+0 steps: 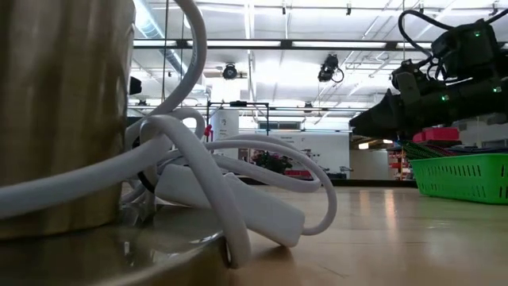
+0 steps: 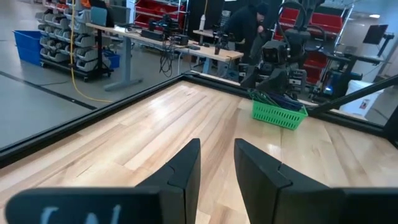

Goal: Pick & Place USB Port
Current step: Return to Home Position

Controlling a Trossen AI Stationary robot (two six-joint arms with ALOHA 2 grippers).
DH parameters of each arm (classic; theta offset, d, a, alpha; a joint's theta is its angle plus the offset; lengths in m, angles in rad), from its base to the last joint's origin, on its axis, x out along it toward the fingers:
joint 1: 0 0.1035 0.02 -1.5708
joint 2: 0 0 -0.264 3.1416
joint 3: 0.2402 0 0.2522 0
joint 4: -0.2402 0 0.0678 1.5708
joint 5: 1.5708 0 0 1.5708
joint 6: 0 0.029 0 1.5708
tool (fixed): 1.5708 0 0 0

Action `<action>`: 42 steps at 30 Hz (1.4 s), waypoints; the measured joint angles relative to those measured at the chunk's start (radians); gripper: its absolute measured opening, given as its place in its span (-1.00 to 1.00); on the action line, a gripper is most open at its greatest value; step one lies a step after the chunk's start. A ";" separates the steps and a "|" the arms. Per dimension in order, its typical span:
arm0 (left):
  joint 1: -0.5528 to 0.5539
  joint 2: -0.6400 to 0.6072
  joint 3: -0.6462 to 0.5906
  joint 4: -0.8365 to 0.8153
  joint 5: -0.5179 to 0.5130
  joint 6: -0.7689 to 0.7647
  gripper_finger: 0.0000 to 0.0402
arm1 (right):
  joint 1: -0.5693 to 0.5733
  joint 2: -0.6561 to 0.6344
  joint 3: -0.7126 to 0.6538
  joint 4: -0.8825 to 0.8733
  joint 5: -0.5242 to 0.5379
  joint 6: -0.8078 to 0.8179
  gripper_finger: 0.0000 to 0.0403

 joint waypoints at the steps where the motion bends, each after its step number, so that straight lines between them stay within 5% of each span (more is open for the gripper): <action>1: 0.000 0.000 0.000 0.000 0.000 0.000 -0.49 | 0.000 -0.014 0.000 -0.018 0.000 0.000 0.01; 11: 0.003 -0.044 -0.008 0.030 0.002 0.000 -0.49 | 0.000 -0.457 0.000 -0.215 0.002 0.000 0.01; 27: 0.002 -0.044 -0.041 0.120 0.006 0.000 -0.49 | 0.000 -1.123 0.000 -0.228 0.003 -0.001 0.01; 32: 0.002 -0.044 -0.042 0.124 0.003 0.000 -0.49 | 0.000 -1.258 0.000 -0.225 0.003 -0.001 0.01; 42: 0.002 -0.044 -0.042 0.131 0.003 0.000 -0.49 | 0.001 -1.260 0.002 -0.213 0.003 0.000 0.01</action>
